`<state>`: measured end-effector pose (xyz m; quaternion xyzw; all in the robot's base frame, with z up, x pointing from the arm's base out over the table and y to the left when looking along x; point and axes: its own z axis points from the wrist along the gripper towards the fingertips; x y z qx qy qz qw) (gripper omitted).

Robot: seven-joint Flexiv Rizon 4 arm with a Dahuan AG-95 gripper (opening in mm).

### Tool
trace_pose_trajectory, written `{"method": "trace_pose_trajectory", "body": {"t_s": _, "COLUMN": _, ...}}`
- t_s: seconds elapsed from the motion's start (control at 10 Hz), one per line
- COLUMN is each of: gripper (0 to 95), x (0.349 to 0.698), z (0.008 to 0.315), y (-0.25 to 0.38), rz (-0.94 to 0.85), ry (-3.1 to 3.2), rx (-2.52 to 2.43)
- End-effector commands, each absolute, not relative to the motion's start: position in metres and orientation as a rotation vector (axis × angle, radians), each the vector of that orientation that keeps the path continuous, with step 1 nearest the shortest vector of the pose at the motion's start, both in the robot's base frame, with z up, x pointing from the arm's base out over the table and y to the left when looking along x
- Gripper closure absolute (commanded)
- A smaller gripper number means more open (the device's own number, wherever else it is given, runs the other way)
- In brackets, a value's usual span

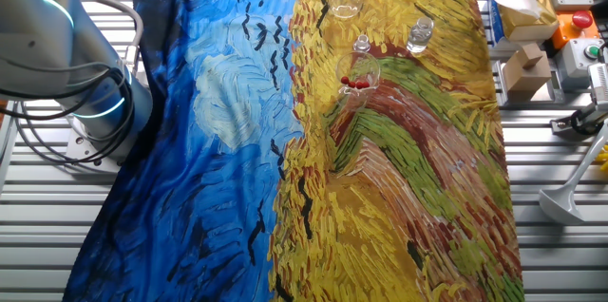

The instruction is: Transfer liquid using a dropper

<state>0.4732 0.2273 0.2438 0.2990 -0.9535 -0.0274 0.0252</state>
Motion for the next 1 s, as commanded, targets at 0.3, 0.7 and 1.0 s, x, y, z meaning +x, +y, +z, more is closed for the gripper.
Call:
{"method": "trace_pose_trajectory", "body": {"t_s": 0.3, "gripper": 95.0, "x": 0.474, "z": 0.244, "y": 0.229, "rz": -0.111, "ry": -2.926, "rx": 1.015}}
{"method": "trace_pose_trajectory", "body": {"t_s": 0.7, "gripper": 95.0, "x": 0.459, "z": 0.234, "y": 0.249, "rz": -0.107, "ry": -2.956, "rx": 0.957}}
{"method": "trace_pose_trajectory", "body": {"t_s": 1.0, "gripper": 95.0, "x": 0.449, "z": 0.229, "y": 0.252, "rz": -0.11, "ry": -2.96, "rx": 0.951}}
